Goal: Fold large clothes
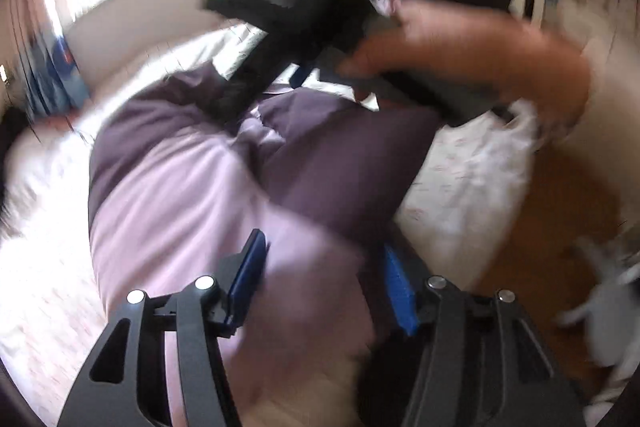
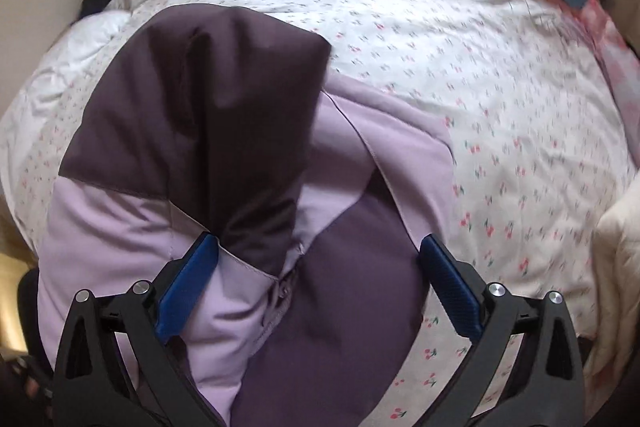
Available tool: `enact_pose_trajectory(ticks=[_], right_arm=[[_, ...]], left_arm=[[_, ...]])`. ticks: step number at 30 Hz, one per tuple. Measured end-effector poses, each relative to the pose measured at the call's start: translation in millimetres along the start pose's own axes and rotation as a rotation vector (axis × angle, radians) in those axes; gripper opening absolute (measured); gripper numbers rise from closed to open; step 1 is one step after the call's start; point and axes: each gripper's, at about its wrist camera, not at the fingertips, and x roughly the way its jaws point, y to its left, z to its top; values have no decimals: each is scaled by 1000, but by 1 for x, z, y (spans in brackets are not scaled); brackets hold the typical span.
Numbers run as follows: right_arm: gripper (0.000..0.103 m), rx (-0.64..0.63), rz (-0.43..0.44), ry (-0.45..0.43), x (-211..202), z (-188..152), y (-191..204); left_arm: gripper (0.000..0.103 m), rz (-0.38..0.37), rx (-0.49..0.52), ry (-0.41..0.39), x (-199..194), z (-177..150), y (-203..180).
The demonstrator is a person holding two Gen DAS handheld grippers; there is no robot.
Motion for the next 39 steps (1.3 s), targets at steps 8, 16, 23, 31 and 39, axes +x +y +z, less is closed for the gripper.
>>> enact_pose_trajectory(ticks=[8,16,23,31,39], right_arm=[[96,126,66,-29,18,-41,-36],[96,159,-45,-78,-17,-55,-40],[96,203,59,-16,7,-59,-24],[96,398,180,-94,25,-100,-58],[97,459,358,-121,56,-96,-47]], left_arm=[[66,-78,-567,-84,-17,-6,157],[70,116,-325,78,42,1,107],[71,-17,-392,43,16,-3,136],[75,-278,-878,53,58,-53,258],[96,-365,-793,6,79,-33,243]])
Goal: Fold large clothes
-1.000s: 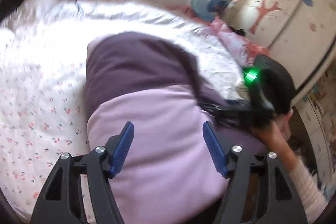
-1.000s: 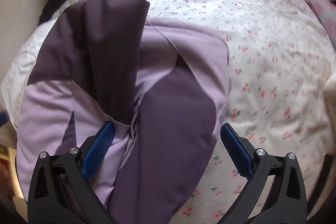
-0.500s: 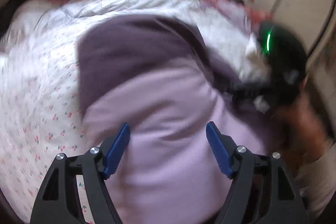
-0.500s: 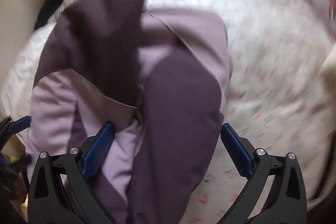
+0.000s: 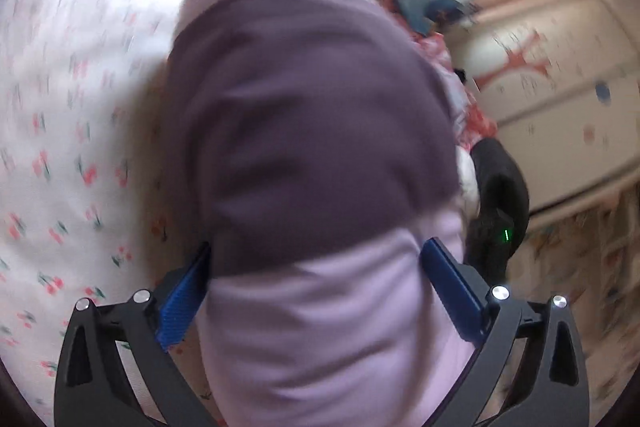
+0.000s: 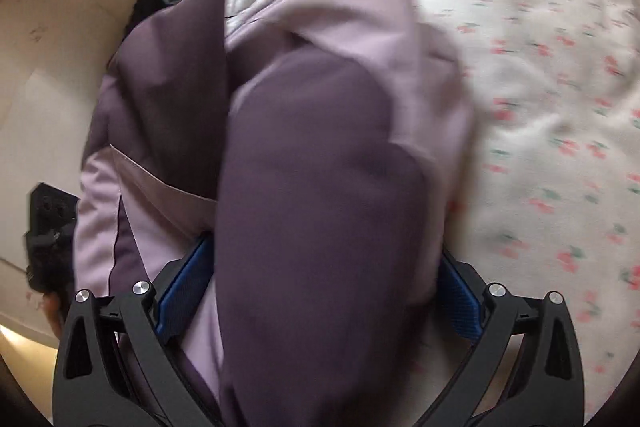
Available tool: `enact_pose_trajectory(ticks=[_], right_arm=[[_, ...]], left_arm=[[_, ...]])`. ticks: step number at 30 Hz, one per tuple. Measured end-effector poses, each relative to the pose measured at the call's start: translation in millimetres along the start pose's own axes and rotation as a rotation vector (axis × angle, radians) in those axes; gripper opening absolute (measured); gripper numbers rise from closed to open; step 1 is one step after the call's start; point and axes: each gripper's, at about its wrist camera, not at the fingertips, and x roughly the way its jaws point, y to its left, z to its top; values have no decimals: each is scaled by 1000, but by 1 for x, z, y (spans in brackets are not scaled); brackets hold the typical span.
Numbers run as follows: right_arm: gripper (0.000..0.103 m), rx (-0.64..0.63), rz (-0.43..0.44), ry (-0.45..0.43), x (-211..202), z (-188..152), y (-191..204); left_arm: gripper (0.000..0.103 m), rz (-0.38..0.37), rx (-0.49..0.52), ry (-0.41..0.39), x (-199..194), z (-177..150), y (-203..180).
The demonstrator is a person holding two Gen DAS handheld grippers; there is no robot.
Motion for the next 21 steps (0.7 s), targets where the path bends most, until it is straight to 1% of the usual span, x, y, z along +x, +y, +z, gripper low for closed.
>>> enact_pose_trajectory(ticks=[1,3,4,5,6,8,9,10,11,12,13,14,15,16,17,18,19,20,21], right_arm=[[97,-26,11,-12,3,3,12],[97,-64,42,-22,11,11,35],[97,-85,77,-24,16,16,49],[97,-108,106,-30,24,21,65],[97,-140,133,-39,33,27,85],[97,-190,176,-36,52,34,117],[97,-225,162,-10,68,34,133],[97,-264,114,31,86,30,145],[97,-300,71,69,102,25,150],[97,-321,47,101,118,18,150],[97,-305,65,122,126,14,143],[97,-254,117,152,130,12,132],[97,-242,129,167,127,10,128],[97,-257,108,171,122,10,131],[97,-270,83,179,116,11,134],[97,-301,33,181,104,15,142],[97,-337,-20,164,92,17,149],[97,-403,-112,115,75,24,164],[97,-450,-163,55,58,31,179]], left_arm=[[92,24,41,-25,-10,-2,-9],[91,73,87,-106,-40,0,-16],[91,107,105,-142,-55,2,-18],[91,141,111,-182,-74,5,-18],[91,170,115,-206,-87,8,-15],[91,253,120,-240,-115,11,-11],[91,313,108,-238,-125,11,-4],[91,382,82,-213,-126,9,8],[91,440,39,-163,-118,5,27],[92,478,-5,-133,-110,0,44],[95,502,-46,-123,-104,-6,64],[96,473,-72,-130,-103,-11,76],[96,451,-75,-134,-105,-13,77],[96,461,-50,-144,-107,-12,70],[96,494,-16,-161,-108,-12,62],[96,568,55,-181,-105,-9,46],[96,614,99,-184,-100,-8,35],[96,641,121,-177,-91,-7,28],[96,642,124,-173,-87,-6,25]])
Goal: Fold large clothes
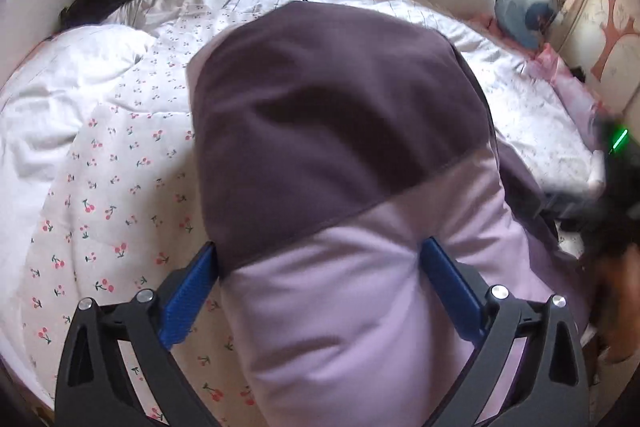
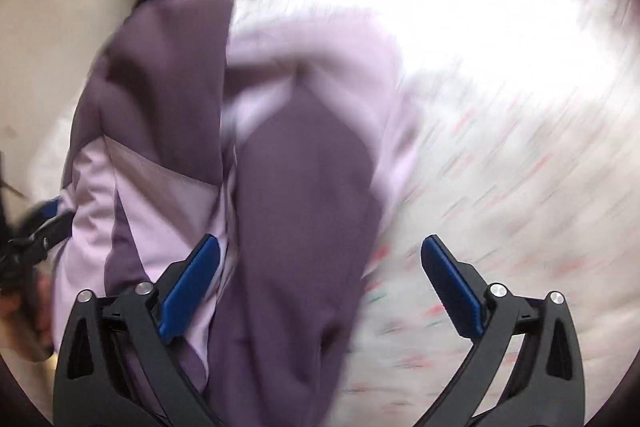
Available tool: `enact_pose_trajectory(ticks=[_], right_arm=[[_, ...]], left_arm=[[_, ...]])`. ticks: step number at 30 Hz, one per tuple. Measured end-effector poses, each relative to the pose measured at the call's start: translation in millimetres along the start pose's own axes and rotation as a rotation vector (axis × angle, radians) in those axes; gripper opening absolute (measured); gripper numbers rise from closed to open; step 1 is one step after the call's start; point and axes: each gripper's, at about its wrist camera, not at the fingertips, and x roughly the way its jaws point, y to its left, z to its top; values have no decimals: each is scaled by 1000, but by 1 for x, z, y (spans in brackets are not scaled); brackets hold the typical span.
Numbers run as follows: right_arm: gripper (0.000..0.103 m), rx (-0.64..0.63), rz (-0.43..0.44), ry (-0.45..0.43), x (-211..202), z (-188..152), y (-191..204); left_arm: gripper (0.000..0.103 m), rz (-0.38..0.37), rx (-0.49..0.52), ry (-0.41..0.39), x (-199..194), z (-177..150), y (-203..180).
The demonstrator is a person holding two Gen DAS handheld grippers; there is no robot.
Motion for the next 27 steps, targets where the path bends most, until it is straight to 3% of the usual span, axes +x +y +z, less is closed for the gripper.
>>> enact_pose_trajectory(ticks=[3,5,7,9,11,12,17,19,21,23,25,27], right_arm=[[97,-45,-101,-123,-37,37,19],[97,-84,-76,-160,-34,62,33],[97,-69,-81,-117,-3,79,35],[97,-22,-128,-20,67,82,26],[97,147,17,3,112,63,-4],[97,186,46,-8,118,66,-10],[96,155,4,56,88,59,-12],[96,129,14,-3,52,55,-1],[96,91,77,-94,7,26,9],[97,97,55,-109,-9,-7,17],[96,83,-14,-6,11,-37,23],[97,199,53,-4,33,-68,9]], left_arm=[[96,15,34,-5,3,0,-11],[96,10,31,-5,1,0,-9],[97,-6,19,-4,0,-3,3],[97,-14,19,-22,1,-6,10],[97,-20,26,-32,1,-4,11],[97,-19,34,-25,2,-5,9],[97,5,54,-29,0,-13,8],[97,-4,23,-26,-3,-14,14],[97,-7,12,-33,-4,-16,17],[97,4,11,-48,-5,-18,16],[98,18,16,-60,-5,-20,12],[98,55,59,-64,-6,-24,2]])
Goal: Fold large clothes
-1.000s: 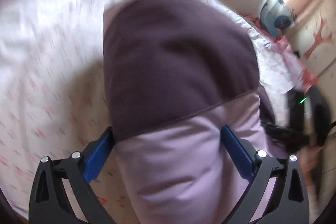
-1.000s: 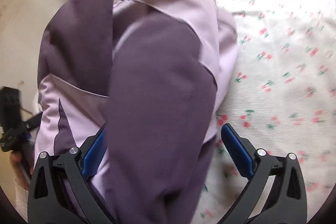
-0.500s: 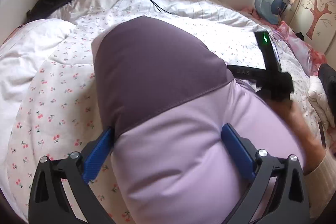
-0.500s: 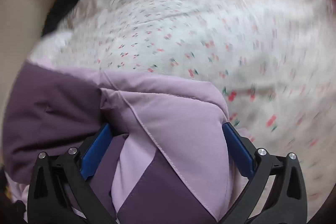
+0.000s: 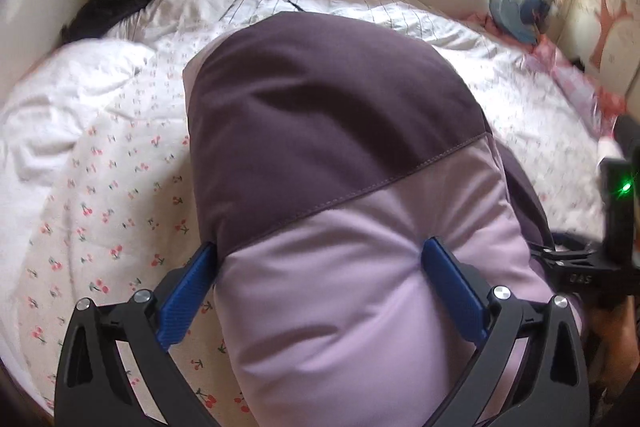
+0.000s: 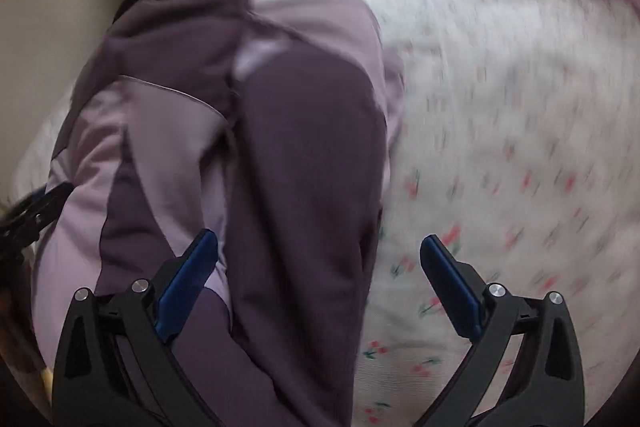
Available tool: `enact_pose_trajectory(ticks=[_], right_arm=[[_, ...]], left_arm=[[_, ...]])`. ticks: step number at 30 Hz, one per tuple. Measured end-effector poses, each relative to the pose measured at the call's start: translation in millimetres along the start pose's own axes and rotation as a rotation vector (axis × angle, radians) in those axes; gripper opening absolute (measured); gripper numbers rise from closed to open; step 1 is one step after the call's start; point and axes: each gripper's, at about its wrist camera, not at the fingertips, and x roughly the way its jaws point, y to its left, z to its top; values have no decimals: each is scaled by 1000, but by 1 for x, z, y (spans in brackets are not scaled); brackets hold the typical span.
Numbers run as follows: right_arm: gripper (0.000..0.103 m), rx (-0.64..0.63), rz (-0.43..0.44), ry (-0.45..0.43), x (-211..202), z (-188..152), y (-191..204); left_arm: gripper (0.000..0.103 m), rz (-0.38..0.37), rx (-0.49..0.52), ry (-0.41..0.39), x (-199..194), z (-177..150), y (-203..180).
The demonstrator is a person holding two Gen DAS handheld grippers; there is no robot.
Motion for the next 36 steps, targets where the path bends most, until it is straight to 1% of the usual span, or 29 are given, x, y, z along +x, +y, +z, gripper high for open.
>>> enact_pose_trajectory(ticks=[1,2,5,7,8,9,11,12,13,15,16,17,19,20,22,23,24,25,26,27,28,29,30,31,32,33,34,35,36], right_arm=[[97,67,47,21,5,-6,-11],[97,76,39,21,1,-8,-11],[97,-11,-50,4,-13,-14,10],[97,-28,-41,29,-16,-11,6],[97,-10,-29,48,-21,-8,1],[96,5,-34,37,-32,-7,-2],[96,-3,-57,-29,-58,-15,-2],[96,1,-69,-23,-61,-23,-4],[96,15,-77,10,-54,-35,-7],[97,75,-36,84,-32,-54,-15],[97,98,-25,85,-28,-60,-19],[97,85,-39,74,-29,-61,-18],[97,53,-53,98,-30,-56,-15],[97,24,-57,132,-31,-50,-15],[96,-15,-76,156,-37,-36,-11],[96,-26,-89,139,-49,-29,-9],[96,-19,-88,102,-60,-23,-8],[96,-5,-67,55,-71,-18,-7],[96,12,-31,-17,-86,-10,-5],[96,15,-31,-55,-92,-4,-2],[96,16,-35,-66,-91,2,-1],[96,16,-40,-43,-80,5,3],[96,-3,-69,10,-63,2,6],[96,-50,-117,89,-34,-6,15],[96,-32,-90,90,-14,-18,12],[96,37,-26,96,-8,-22,1],[96,95,36,125,-11,-19,-12],[96,98,31,121,-20,-14,-15],[96,77,-7,84,-34,-8,-13]], left_arm=[[98,20,13,-2,-4,-2,-4],[98,37,21,-3,-10,-3,-8],[97,68,79,-30,-29,-12,-22],[97,73,90,-40,-30,-19,-25],[98,68,77,-42,-30,-21,-24],[98,66,59,-45,-30,-23,-22],[98,66,43,-64,-32,-26,-17],[98,50,40,-61,-31,-27,-16],[98,35,40,-55,-31,-29,-16],[98,42,73,-54,-30,-31,-23],[98,56,94,-61,-30,-33,-27],[98,65,98,-67,-29,-34,-28],[98,61,93,-64,-27,-34,-26],[98,59,95,-61,-26,-33,-25],[98,63,92,-58,-24,-33,-24],[98,63,86,-58,-24,-32,-23],[98,61,74,-60,-23,-33,-20],[98,56,66,-62,-23,-33,-18],[98,52,63,-65,-22,-34,-17],[98,52,63,-70,-22,-35,-17],[98,52,63,-71,-22,-35,-17],[98,49,61,-71,-23,-35,-17],[98,46,59,-69,-22,-35,-16],[98,48,64,-57,-21,-35,-16],[98,56,87,-41,-18,-35,-17],[98,57,106,-40,-19,-36,-19],[98,43,106,-39,-21,-37,-18],[98,30,104,-31,-24,-36,-16],[98,24,104,-27,-26,-34,-14]])
